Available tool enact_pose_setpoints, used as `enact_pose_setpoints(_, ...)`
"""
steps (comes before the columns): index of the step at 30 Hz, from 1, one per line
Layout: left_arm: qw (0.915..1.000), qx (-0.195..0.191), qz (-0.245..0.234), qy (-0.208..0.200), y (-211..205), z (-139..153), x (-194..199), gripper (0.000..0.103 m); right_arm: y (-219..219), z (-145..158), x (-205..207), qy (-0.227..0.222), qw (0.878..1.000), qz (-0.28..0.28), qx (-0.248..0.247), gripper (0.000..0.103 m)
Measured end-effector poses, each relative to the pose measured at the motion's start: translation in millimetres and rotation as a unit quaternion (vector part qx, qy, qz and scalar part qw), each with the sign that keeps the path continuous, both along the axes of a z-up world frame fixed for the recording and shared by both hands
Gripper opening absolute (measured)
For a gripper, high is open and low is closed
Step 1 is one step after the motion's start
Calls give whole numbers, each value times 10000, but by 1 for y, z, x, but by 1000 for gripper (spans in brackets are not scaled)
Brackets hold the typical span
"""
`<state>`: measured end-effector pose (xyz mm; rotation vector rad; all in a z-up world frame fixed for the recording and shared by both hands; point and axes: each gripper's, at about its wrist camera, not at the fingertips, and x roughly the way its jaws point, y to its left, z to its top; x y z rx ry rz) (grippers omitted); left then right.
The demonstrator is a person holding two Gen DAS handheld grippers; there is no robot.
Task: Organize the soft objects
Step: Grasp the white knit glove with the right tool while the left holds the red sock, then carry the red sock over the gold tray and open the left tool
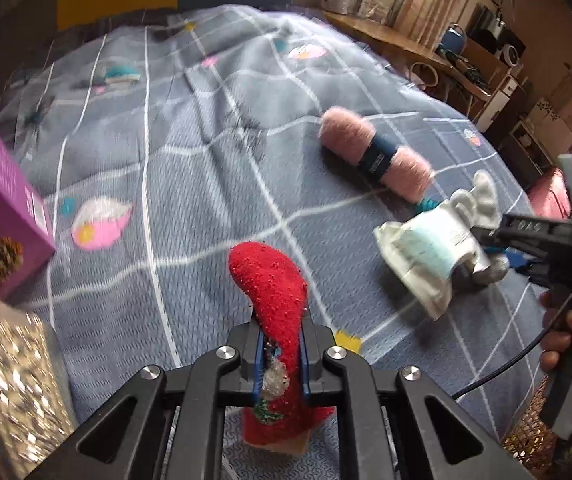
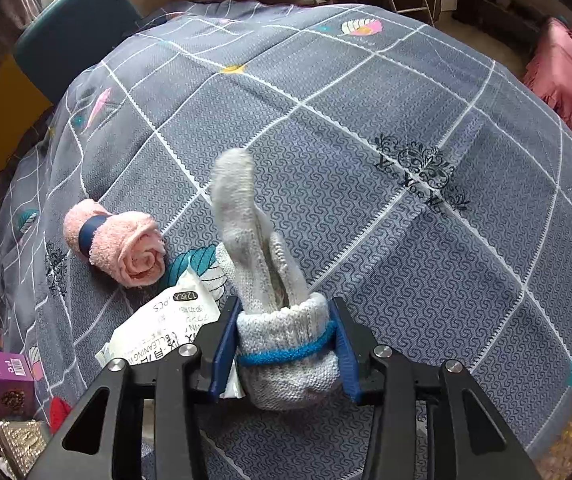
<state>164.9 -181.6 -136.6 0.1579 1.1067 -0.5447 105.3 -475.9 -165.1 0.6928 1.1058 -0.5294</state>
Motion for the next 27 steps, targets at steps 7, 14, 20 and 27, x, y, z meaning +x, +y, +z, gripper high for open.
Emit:
enact_pose_setpoints(7,9993,-143,114,-325,-12,70,50,11,-1,-2,2,35,9999,66,-75,44)
enact_pose_setpoints(14,9900,-7,1023,-972,40,150,135,11,6,1,5,72,9995,191,-223,44)
enact_pose_setpoints(20,9706,371,1982,-1317,159,176,158,11,7,-2,10,99,9992,267,-292,45)
enact_pose_setpoints(27,9509,579,2711,-1377,303,161,105,11,11,-3,11,158,9982,386,-436,45)
